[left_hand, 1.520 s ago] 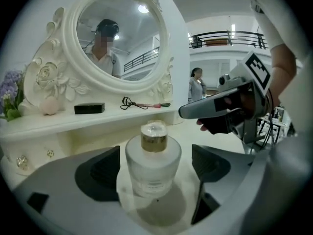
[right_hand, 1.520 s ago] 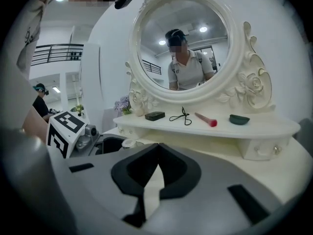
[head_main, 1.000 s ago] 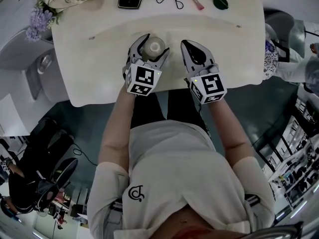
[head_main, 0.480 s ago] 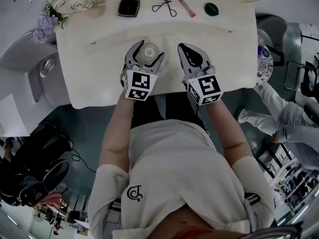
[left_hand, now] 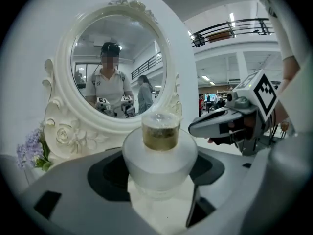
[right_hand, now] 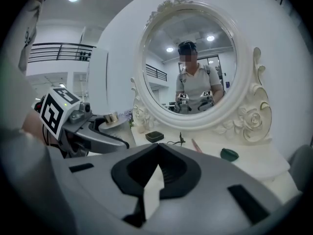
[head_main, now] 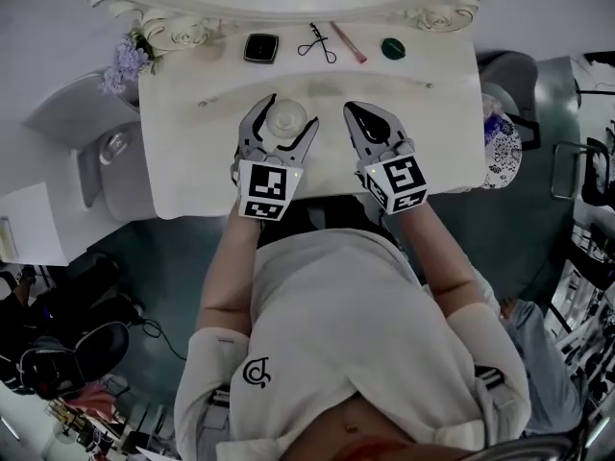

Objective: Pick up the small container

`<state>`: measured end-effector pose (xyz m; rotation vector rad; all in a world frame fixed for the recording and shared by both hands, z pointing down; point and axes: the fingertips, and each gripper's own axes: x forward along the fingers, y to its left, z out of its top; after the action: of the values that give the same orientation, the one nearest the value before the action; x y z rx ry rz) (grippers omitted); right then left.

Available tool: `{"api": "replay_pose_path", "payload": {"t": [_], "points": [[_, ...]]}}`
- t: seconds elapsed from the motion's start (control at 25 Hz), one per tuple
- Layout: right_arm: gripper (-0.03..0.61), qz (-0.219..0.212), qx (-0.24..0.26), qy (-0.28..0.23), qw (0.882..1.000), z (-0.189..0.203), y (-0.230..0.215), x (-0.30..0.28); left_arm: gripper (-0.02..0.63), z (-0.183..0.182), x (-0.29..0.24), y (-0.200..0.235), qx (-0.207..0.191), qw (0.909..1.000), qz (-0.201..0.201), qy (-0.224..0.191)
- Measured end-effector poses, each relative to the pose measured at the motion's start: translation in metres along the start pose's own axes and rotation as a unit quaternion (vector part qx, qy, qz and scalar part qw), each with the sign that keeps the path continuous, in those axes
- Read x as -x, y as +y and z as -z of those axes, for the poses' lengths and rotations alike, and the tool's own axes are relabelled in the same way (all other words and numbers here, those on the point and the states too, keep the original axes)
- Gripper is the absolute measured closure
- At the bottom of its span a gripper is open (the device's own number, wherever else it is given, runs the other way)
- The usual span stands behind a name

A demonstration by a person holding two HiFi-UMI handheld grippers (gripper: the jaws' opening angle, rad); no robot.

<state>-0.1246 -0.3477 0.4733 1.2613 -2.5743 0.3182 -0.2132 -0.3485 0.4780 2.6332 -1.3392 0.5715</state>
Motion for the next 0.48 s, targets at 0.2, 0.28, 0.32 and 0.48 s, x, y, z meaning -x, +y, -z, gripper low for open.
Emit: {"api": "replay_pose_path", "payload": {"t": [0.2,0.28,0.32,0.48], "points": [[0.572,-0.009,0.017,-0.020,1.000,-0.024,0.006,0.010,0.264,-0.038,0.031,0.005,-0.020,0.9993,-0.024,-0.022],[0.571,-0.012,0.023,-0.029,0.999,-0.034,0.011,0.017,0.264,-0.050,0.046,0.007,-0.013,0.9990,-0.031,-0.030],[0.572,-0.012,0.026,-0.034,0.999,-0.039,0.012,0.020,0.264,-0.056,0.052,0.009,-0.005,0.9987,-0.033,-0.037],[0.571,-0.018,0.035,-0.056,0.998,-0.058,0.017,0.025,0.264,-0.078,0.076,0.021,-0.002,0.9963,-0.051,-0.068]]}}
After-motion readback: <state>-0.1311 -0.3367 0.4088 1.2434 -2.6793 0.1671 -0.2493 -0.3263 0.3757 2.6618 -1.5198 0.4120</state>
